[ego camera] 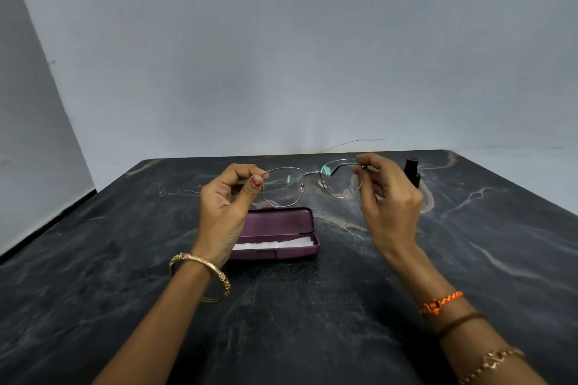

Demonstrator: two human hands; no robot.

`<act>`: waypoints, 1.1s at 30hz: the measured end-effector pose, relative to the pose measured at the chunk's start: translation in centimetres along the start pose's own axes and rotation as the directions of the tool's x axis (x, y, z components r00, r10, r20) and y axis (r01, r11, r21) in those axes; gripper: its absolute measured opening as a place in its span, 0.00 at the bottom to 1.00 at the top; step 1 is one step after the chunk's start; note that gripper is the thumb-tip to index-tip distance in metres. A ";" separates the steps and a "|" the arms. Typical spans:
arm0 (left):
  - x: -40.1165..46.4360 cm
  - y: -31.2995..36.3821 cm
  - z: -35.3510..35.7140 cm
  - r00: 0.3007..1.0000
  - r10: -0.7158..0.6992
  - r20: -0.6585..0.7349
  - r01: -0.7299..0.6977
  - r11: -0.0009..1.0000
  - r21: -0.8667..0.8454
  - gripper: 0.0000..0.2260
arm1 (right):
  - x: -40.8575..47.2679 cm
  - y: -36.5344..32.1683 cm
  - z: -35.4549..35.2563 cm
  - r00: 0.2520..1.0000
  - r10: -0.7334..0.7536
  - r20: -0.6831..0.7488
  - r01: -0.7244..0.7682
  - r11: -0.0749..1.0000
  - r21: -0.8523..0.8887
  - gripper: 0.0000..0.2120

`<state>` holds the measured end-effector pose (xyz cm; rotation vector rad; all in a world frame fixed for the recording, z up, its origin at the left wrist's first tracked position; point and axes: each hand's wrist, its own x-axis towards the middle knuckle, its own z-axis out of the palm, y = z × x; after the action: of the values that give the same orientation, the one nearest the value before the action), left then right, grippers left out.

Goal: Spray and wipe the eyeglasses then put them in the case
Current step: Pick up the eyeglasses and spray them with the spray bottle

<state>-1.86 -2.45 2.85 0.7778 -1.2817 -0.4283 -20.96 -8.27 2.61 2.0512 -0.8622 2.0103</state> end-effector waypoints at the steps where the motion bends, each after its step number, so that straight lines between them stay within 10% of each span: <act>1: 0.0 -0.1 0.1 1.000 -0.001 -0.007 0.001 1.000 0.000 0.08 | 0.0 0.0 0.0 1.000 -0.012 0.005 0.012 1.000 -0.006 0.08; 10: -0.5 -0.4 0.8 0.993 -0.001 -0.116 0.012 0.995 0.096 0.03 | -0.6 -0.2 0.6 0.997 0.040 0.068 -0.038 0.999 -0.028 0.16; 17: -0.6 -0.5 1.0 0.987 0.030 -0.157 -0.001 0.983 0.182 0.06 | 0.1 1.1 -0.6 0.991 -0.074 -0.111 0.023 0.916 -0.400 0.13; 25: -0.9 -0.8 1.3 0.975 0.069 -0.213 -0.032 0.984 0.173 0.08 | -0.7 3.5 -1.5 0.945 0.306 -0.116 -0.326 0.850 -0.413 0.23; 33: -1.5 -1.0 2.1 0.970 0.113 -0.215 -0.055 0.964 0.260 0.05 | -2.4 4.6 -1.2 0.929 0.365 0.065 -0.328 0.890 -0.316 0.37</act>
<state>-4.15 -2.69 1.32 0.9538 -1.1598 -0.1013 -24.14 -10.79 -0.86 1.9690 -1.5543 1.7707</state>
